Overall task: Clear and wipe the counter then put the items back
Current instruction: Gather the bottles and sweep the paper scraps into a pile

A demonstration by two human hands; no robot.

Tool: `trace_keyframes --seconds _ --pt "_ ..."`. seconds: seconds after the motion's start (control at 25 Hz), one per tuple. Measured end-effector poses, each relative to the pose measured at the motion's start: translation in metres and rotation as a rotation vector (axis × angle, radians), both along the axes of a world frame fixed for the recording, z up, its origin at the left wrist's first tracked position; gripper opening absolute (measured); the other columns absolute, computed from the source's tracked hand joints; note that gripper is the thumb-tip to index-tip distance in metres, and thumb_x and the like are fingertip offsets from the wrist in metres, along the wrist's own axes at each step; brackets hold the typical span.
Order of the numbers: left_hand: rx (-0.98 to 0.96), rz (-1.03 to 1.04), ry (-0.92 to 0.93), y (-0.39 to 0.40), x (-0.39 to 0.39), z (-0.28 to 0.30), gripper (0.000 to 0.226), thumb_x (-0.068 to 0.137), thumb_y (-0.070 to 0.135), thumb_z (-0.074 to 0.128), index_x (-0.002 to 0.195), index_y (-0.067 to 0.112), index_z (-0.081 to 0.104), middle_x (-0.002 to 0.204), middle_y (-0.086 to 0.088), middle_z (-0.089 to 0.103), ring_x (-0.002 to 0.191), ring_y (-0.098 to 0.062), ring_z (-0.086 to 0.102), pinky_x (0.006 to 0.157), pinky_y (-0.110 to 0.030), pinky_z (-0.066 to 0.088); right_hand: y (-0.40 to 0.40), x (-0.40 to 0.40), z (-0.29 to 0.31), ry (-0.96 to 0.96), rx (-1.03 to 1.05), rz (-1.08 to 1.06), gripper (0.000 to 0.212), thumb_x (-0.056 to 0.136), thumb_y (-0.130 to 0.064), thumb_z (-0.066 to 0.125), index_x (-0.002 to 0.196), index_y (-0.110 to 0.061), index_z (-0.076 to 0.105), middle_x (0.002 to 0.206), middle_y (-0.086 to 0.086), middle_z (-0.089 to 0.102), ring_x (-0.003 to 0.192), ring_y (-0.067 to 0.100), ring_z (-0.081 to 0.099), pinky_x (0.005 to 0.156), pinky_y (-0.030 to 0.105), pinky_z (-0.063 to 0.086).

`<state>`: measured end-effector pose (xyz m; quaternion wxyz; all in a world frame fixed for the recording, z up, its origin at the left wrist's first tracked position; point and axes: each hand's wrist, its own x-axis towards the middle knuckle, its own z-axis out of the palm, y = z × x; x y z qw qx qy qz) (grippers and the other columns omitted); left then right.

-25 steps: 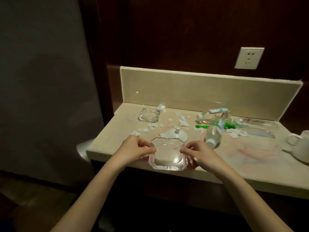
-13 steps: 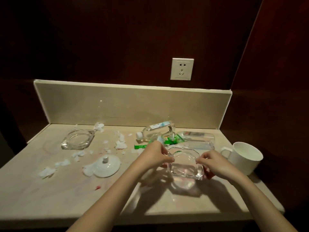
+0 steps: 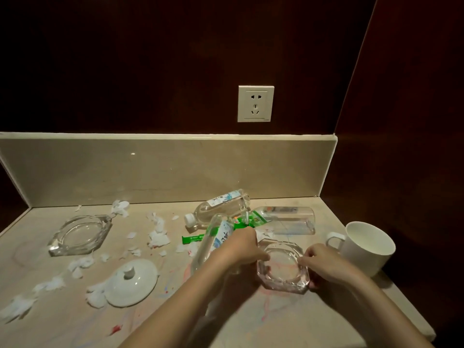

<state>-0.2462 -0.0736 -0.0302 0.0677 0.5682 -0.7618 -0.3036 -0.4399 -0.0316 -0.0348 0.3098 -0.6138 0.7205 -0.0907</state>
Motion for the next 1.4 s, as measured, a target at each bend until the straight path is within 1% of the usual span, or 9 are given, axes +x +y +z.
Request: trace_keyframes --seconds 0.16,0.32,0.44,0.56,0.68,0.88,0.96,1.12,1.4 --pt "-0.011 -0.085 0.087 -0.003 0.014 0.018 0.028 0.087 0.029 0.067 0.079 0.002 0.068 0.074 -0.011 0.069 0.062 -0.017 0.06 0.059 -0.027 0.048 -0.006 0.004 0.009 0.116 0.039 0.022 0.03 0.094 -0.034 0.054 0.078 -0.01 0.061 0.064 0.0 0.064 0.056 0.011 0.061 0.059 0.023 0.047" --pt "-0.081 -0.151 0.288 -0.02 0.067 0.06 0.028 0.089 0.016 0.065 0.116 0.009 0.066 0.103 -0.006 0.073 0.085 -0.011 0.069 0.078 -0.026 0.057 -0.022 0.013 0.035 0.352 -0.223 -0.005 0.029 0.092 -0.037 0.056 0.073 -0.016 0.061 0.066 -0.002 0.063 0.065 0.014 0.06 0.06 0.027 0.045" --pt "-0.241 -0.102 0.193 -0.031 0.104 0.066 0.03 0.089 0.008 0.064 0.118 0.013 0.065 0.109 -0.001 0.071 0.094 -0.007 0.067 0.087 -0.022 0.054 -0.044 0.019 0.04 0.363 -0.427 0.011 0.015 0.088 -0.031 0.06 0.094 -0.018 0.063 0.094 -0.001 0.065 0.086 0.018 0.06 0.073 0.032 0.049" --pt "-0.317 -0.137 0.026 -0.023 0.12 0.053 0.044 0.086 -0.005 0.057 0.122 0.019 0.063 0.12 0.004 0.065 0.105 -0.006 0.06 0.092 -0.023 0.051 -0.07 0.026 0.028 0.366 -0.489 0.133 0.043 0.085 -0.025 0.066 0.125 -0.019 0.051 0.126 -0.002 0.052 0.116 0.019 0.048 0.096 0.038 0.045" --pt "-0.362 -0.214 -0.046 -0.014 0.127 0.042 0.055 0.082 -0.011 0.054 0.127 0.02 0.06 0.125 0.003 0.058 0.113 -0.01 0.053 0.09 -0.019 0.042 -0.086 0.034 0.015 0.386 -0.415 0.174 0.055 0.086 -0.021 0.065 0.136 -0.021 0.041 0.138 -0.001 0.045 0.126 0.021 0.042 0.107 0.045 0.036" --pt "-0.357 -0.243 -0.062 -0.01 0.133 0.029 0.062 0.078 -0.009 0.056 0.132 0.023 0.055 0.132 0.002 0.052 0.12 -0.015 0.048 0.096 -0.033 0.041 -0.095 0.034 -0.004 0.495 -0.439 0.195 0.05 0.088 -0.02 0.062 0.134 -0.021 0.043 0.134 0.0 0.047 0.121 0.023 0.043 0.098 0.045 0.044" --pt "-0.363 -0.253 -0.036 -0.012 0.134 0.026 0.059 0.079 -0.007 0.057 0.13 0.023 0.056 0.13 0.002 0.054 0.118 -0.015 0.05 0.095 -0.029 0.043 -0.094 0.032 -0.002 0.516 -0.467 0.189 0.044 0.086 -0.02 0.065 0.128 -0.02 0.049 0.129 -0.001 0.048 0.117 0.022 0.042 0.092 0.041 0.047" --pt "-0.371 -0.182 0.12 -0.019 0.129 0.031 0.043 0.087 0.007 0.06 0.128 0.019 0.058 0.124 0.006 0.06 0.109 -0.006 0.056 0.078 -0.001 0.038 -0.086 0.036 0.015 0.279 -0.538 0.087 0.059 0.076 -0.032 0.076 0.127 -0.02 0.05 0.125 -0.002 0.052 0.11 0.018 0.048 0.09 0.035 0.047" --pt "-0.156 -0.058 0.54 -0.021 0.103 0.041 0.08 0.068 0.047 0.075 0.137 0.023 0.043 0.13 0.006 0.056 0.114 -0.006 0.056 0.1 -0.028 0.047 -0.05 0.071 0.077 -0.581 -0.412 0.083 0.052 0.071 -0.033 0.078 0.119 -0.026 0.059 0.108 -0.01 0.065 0.1 0.009 0.063 0.082 0.033 0.056"
